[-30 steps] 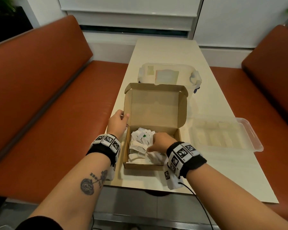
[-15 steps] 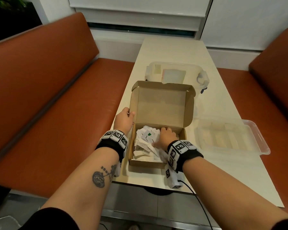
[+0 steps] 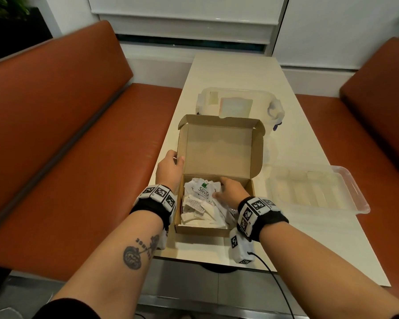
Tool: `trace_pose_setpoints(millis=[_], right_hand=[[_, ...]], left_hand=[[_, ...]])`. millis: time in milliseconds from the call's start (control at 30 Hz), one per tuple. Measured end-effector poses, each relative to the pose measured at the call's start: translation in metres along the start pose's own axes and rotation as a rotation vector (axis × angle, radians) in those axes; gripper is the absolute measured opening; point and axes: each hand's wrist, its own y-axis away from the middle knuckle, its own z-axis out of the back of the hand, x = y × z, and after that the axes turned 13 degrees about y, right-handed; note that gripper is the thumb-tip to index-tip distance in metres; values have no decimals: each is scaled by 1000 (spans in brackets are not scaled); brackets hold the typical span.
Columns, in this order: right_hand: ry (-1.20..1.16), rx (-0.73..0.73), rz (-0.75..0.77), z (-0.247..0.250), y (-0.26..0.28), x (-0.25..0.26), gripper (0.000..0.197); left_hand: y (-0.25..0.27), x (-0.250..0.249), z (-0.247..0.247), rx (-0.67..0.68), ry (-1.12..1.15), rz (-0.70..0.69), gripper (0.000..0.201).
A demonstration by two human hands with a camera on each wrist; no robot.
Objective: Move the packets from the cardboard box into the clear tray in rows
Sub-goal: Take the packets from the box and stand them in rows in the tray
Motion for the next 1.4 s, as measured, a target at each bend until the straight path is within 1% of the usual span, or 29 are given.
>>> trace_pose_setpoints(millis=[100,167,267,367,500,600,700,767,867,1000,1067,1100,1167,1233,1300,1400], right_hand=[[-76,-35,6,6,0,-6,29],[-119,-46,7,10,0,-10,25],[-121,-121,14,16,-1,-12,28],[-133,-154,32,19,-2,-14,36],[-141,-155,49,21,0,-14,33],[-119,-163,74,24,1,-13,29],[-178,-230,63,32,1,-14,29],[-230,-275,68,39,2,-13,29],[-344,-315,84,50,3,-10,27],[-555,-328,89,61,5,-3,24],[-639,-309,110,64,7,0,22],[-656,-292,127,65,7,1,23],[-660,-266,156,65,9,4,20],[-671,-265,165,63,9,6,16],[-664,-264,162,59,9,7,14],[-617,-244,129,53,8,7,18]], left_hand=[[6,-8,-4,-72,22,-107,31],[10,-13,-6,-135,13,-211,36],[14,-23,-10,-208,-36,-340,38],[18,-31,-17,-190,-49,-378,36],[24,-35,-29,-101,-19,-340,34],[28,-37,-33,-68,22,-315,29],[31,-39,-36,-58,63,-287,27],[32,-38,-36,-56,85,-244,29],[33,-36,-38,-32,159,-144,42],[33,-34,-41,59,349,70,70],[33,-36,-43,116,469,169,78],[33,-37,-43,139,527,209,79],[34,-41,-43,170,668,265,68],[35,-43,-41,190,796,290,49],[36,-42,-41,213,807,276,36],[40,-37,-43,252,799,246,32]])
